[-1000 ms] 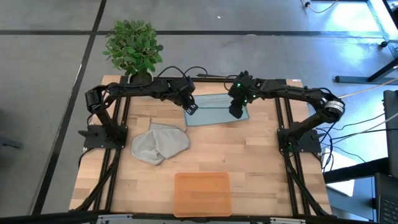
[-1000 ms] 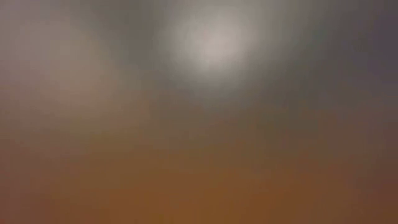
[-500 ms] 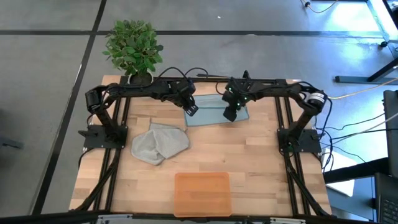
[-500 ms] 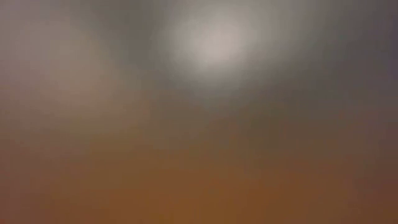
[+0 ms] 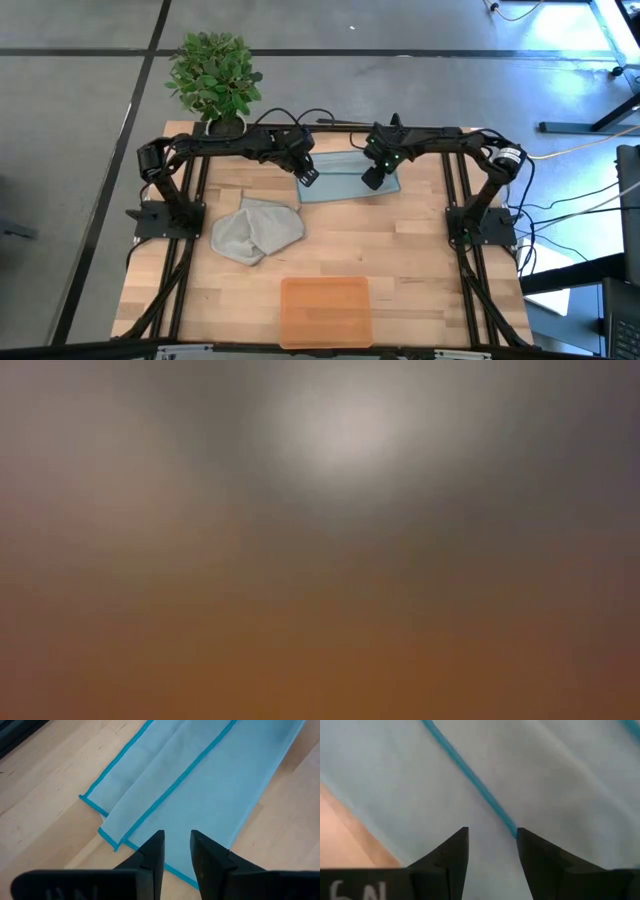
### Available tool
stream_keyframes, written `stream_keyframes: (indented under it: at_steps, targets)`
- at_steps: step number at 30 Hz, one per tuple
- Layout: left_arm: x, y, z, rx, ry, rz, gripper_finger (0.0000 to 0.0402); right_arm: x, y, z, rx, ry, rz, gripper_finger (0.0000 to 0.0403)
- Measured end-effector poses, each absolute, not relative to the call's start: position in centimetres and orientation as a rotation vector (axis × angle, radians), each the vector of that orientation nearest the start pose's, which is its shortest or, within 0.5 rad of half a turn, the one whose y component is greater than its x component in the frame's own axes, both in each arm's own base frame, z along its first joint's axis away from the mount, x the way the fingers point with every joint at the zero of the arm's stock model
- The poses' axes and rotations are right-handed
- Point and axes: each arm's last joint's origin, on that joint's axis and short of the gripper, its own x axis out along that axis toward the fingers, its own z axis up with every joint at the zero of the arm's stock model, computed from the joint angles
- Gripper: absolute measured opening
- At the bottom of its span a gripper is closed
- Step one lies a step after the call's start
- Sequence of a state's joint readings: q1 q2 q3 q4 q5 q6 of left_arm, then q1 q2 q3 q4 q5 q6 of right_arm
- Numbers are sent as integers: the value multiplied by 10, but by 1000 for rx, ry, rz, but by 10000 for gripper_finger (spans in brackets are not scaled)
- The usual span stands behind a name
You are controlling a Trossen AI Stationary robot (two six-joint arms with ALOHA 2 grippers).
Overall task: Roll microfiber towels into tight, uniform cylinder then place into a basket
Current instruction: Fold the blue towel
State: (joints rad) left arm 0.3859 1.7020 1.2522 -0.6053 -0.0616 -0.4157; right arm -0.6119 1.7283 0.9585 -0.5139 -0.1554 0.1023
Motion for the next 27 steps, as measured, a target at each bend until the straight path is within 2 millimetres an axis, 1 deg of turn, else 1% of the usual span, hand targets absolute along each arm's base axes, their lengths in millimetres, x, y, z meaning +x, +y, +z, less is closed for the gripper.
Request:
stream_keyframes:
  at_steps: [4,9,12,17,19,27]
  targets:
    - [323,133,229,-542,955,621,81,247,-172,143,594,1235,-456,168]
    - [323,133,229,-542,955,621,83,248,-174,143,567,1219,-451,168]
    - [323,133,229,-542,955,621,80,248,-173,143,595,1218,-458,168]
    - [323,133,229,-542,955,621,83,247,-171,143,618,1224,-417,168]
    - [323,133,229,-542,955,621,83,248,-172,143,585,1226,-422,168]
    - [323,133,229,-542,955,621,83,246,-180,144,403,1259,-581,168]
